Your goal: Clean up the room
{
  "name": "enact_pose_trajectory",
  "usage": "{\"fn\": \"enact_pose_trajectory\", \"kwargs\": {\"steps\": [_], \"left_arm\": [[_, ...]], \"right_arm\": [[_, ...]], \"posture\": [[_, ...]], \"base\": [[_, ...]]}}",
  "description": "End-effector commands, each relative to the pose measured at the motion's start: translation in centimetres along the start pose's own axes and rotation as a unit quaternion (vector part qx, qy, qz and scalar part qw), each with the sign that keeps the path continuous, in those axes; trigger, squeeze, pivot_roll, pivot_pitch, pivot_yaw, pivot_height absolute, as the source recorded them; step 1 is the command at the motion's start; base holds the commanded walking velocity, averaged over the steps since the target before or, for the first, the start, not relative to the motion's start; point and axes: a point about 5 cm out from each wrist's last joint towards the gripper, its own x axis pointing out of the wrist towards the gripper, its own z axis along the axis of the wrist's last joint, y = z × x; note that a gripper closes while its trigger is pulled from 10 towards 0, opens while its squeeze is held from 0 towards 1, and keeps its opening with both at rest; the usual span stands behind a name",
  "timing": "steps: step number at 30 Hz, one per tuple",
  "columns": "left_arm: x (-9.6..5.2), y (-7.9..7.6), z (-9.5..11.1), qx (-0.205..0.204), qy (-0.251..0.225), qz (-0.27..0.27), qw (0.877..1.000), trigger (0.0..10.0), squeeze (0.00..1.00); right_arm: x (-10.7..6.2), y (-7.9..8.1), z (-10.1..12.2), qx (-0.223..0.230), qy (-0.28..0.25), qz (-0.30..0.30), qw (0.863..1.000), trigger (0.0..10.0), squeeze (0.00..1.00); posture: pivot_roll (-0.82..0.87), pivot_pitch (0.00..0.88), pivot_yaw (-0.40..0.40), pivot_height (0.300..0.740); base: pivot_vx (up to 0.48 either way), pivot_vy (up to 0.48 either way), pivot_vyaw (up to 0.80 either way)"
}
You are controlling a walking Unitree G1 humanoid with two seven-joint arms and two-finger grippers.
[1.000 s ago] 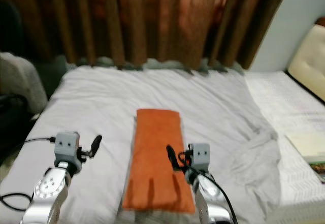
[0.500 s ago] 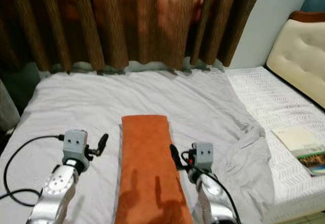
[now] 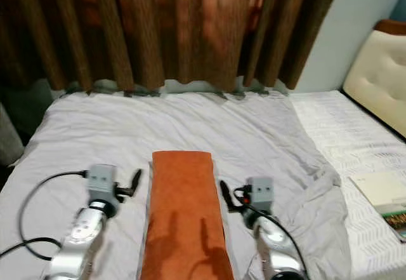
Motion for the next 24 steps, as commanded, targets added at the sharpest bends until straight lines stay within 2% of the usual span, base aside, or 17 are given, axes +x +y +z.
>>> {"fn": "enact_pose_trajectory", "kwargs": {"steps": [1, 10, 13, 14, 24], "left_arm": [[-0.4, 0.9, -0.1, 0.018, 0.005, 0.014, 1.000, 10.0, 0.00], [-0.5, 0.2, -0.1, 0.015, 0.002, 0.008, 1.000, 10.0, 0.00], [-0.7, -0.1, -0.2, -0.022, 0.004, 0.002, 1.000, 10.0, 0.00], [-0.7, -0.1, -0.2, -0.022, 0.004, 0.002, 1.000, 10.0, 0.00], [0.0, 1.6, -0.8, -0.045, 0.028, 0.042, 0.998, 10.0, 0.00]], "right_arm": [[0.3, 0.8, -0.2, 0.004, 0.006, 0.011, 1.000, 10.0, 0.00], [0.3, 1.1, -0.4, 0.004, 0.010, 0.016, 1.000, 10.0, 0.00], [0.2, 1.0, -0.5, 0.003, 0.014, 0.015, 1.000, 10.0, 0.00], [0.2, 1.0, -0.5, 0.003, 0.014, 0.015, 1.000, 10.0, 0.00], [1.0, 1.7, -0.4, -0.004, 0.033, 0.038, 0.999, 10.0, 0.00]], "posture": [[0.10, 0.000, -0.100, 0.740], [0.10, 0.000, -0.097, 0.740], [0.10, 0.000, -0.097, 0.740], [0.10, 0.000, -0.097, 0.740], [0.10, 0.007, -0.102, 0.740]], "base": [[0.000, -0.472, 0.00], [0.000, -0.472, 0.00], [0.000, -0.465, 0.00], [0.000, -0.454, 0.00], [0.000, 0.000, 0.00]]}}
